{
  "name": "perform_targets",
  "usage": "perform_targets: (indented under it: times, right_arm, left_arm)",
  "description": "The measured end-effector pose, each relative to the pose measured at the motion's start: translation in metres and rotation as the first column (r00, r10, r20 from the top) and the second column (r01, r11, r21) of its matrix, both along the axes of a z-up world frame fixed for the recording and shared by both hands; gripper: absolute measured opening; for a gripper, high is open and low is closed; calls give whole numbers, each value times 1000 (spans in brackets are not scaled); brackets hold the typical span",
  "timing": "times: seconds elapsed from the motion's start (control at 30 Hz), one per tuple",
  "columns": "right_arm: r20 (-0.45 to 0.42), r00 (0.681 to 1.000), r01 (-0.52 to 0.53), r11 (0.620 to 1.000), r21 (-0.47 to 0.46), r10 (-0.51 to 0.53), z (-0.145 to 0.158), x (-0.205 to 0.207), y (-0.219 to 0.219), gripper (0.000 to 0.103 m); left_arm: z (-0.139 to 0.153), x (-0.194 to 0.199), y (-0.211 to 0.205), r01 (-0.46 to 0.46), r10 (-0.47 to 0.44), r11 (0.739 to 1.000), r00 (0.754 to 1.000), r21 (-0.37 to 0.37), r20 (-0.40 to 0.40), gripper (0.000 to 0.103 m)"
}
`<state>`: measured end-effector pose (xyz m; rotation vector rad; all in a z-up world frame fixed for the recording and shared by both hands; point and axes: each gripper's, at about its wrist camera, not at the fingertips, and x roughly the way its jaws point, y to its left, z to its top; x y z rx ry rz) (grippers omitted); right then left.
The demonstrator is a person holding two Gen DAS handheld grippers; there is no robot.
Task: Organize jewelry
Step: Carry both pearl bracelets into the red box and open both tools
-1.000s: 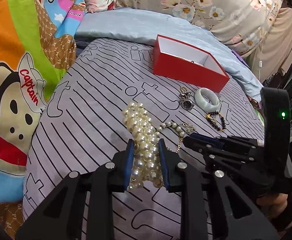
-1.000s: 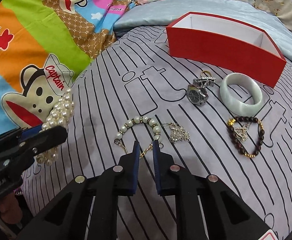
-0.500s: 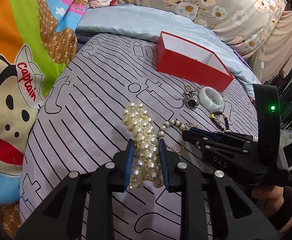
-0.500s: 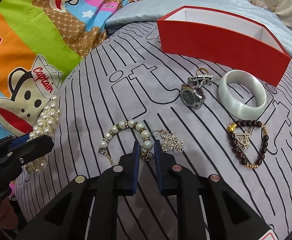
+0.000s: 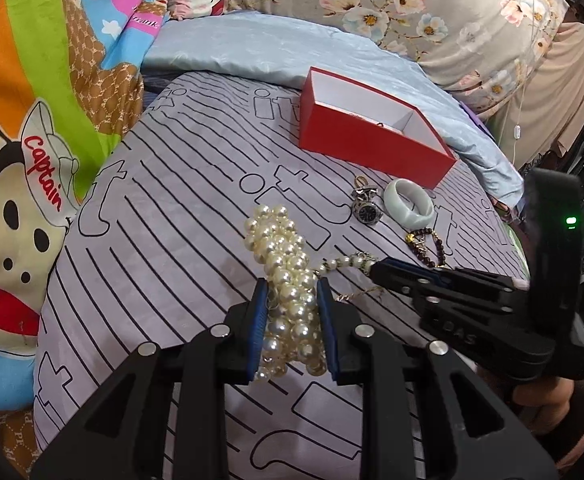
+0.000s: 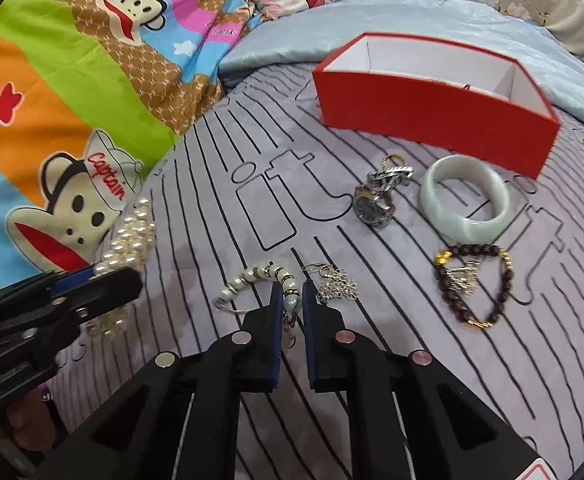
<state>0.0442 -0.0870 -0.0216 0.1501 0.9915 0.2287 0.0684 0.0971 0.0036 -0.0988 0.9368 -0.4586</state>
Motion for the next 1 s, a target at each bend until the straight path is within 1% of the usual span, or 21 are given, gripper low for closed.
perform_targets:
  times: [0.17,0.3,0.4,0.47,0.5,0.57,0.6,0.7,0.8,0.9,0.93,1.0]
  right_arm:
    - [55,998,18,1000,-4,-18,33,-20,-18,9]
    - [97,994,47,999,-13,-45,59,-27,-38,9]
    - [123,990,67,998,-14,-64,78,-24,-56,9]
    - [154,985,81,996,-33,-75,89,-16,-66,9]
    - [173,982,90,995,-50,-80,95,-11,-71,9]
    - [207,974,107,991,-74,-90,105,1,-81,9]
    - [225,969,121,989,-87,-99,110,10,-87,9]
    - [256,959,144,986,-85,-118,124,40,-104,9]
    - [277,951,173,980,-101,-139,132,76,-117,9]
    - [277,948,192,975,-112,-155,130,115,-128,9]
    - [273,948,202,972,-124,-162,127,129,-132,9]
    - [260,948,223,967,-126,-185,118,151,-142,9]
  left_arm:
    - [6,-1,-9,14,-14,1000,1000,-16,4,24]
    - [17,-2,-21,34,-33,999,999,-22,28,24]
    - [29,4,-34,58,-56,998,997,-35,45,24]
    - [38,11,-43,73,-70,996,995,-42,71,24]
    - [44,17,-51,83,-79,996,992,-39,99,24]
    - [52,32,-63,97,-92,995,988,-34,126,24]
    - [57,43,-72,110,-103,993,985,-43,137,24]
    - [67,80,-94,135,-124,989,981,-60,147,24]
    - [73,118,-121,143,-134,989,978,-43,162,24]
    - [74,151,-142,133,-126,991,978,-33,166,24]
    - [73,163,-150,145,-137,989,976,-33,168,24]
    - [67,186,-163,135,-129,990,978,-29,162,24]
